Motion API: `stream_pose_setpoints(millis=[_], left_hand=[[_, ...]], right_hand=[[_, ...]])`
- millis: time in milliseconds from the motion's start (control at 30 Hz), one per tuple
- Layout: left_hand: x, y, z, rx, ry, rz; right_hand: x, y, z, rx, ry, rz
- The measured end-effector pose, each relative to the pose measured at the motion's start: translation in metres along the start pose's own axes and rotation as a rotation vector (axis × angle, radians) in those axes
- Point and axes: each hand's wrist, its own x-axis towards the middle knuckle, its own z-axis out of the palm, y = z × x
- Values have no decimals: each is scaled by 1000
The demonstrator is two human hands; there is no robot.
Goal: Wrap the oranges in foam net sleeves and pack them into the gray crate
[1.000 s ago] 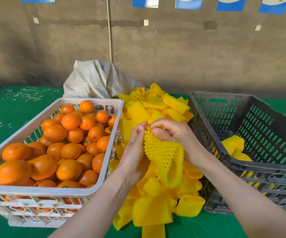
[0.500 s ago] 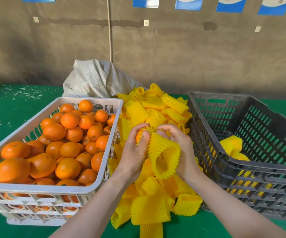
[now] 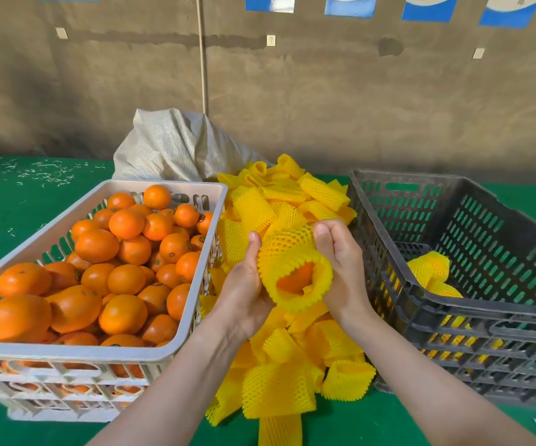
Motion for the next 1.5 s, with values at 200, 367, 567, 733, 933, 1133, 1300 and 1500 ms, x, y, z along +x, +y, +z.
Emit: stream_pose_setpoints(millis=[200,367,567,733,933,1133,1300,1500], left_hand=[[-8,-4,5,119,123,112],[-12,-3,12,160,77,142],[-2,-2,12,7,112,103],[-2,-2,8,-85,112,108],[-4,-1,8,449,191,397],[-5,1,6,708,241,522],[2,1,4,496,199,417],[5,0,0,424,73,427]], right_hand=[[2,2,6,86,23,145],[1,5,6,-7,35,74],[12,6,0,-10,51,35],[9,11,8,234,30,282],[-5,15,8,685,-117,766],[-2,12,10,864,-144,791],[2,16,8,956,-110,846],[4,14,8,980,-163,827]])
